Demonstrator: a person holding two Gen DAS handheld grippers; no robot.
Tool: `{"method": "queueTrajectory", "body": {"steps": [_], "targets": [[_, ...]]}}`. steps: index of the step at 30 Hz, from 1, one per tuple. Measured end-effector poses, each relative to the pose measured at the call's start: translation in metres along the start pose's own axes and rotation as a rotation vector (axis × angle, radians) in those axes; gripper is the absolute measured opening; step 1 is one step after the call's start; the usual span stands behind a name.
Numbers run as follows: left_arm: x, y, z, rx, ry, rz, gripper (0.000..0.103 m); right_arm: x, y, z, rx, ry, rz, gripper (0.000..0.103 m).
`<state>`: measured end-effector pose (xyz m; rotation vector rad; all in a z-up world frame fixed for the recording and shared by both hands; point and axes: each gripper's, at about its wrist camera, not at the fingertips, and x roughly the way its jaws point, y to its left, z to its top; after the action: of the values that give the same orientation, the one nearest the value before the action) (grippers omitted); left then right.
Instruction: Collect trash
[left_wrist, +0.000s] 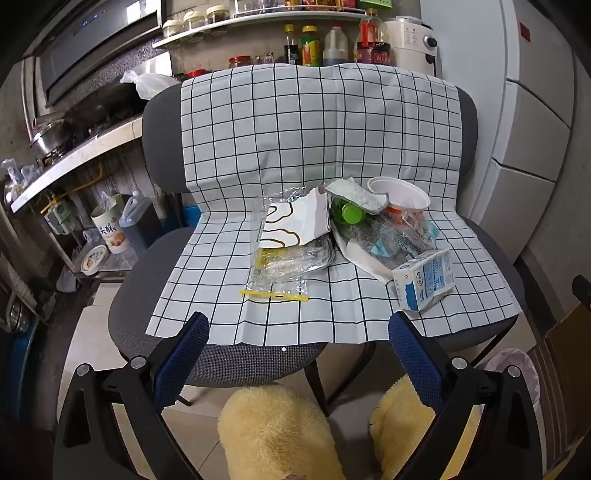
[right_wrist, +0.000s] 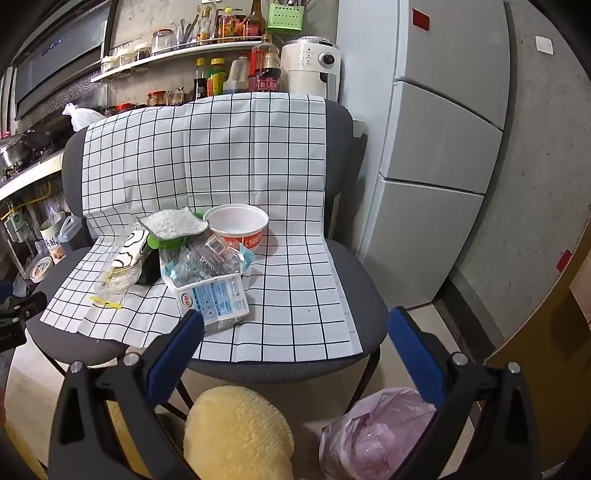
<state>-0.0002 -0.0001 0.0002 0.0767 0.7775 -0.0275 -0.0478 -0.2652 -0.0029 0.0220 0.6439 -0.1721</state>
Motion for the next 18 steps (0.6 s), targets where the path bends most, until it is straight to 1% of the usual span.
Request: {"method": "queueTrajectory", "body": {"steps": [13, 18], "targets": [[0.0018, 0.0, -0.0002, -0.004, 0.003, 0.0, 0.096, -0.0018, 0.0021, -0.0064, 0.008, -0.002, 0.002, 0.097], [0.0012, 0.0011, -0.0055, -0.004, 0.0, 0.005, 0.096, 0.0021, 0.0016, -0.0016, 0.005, 0.008, 0.006, 0.097]]}}
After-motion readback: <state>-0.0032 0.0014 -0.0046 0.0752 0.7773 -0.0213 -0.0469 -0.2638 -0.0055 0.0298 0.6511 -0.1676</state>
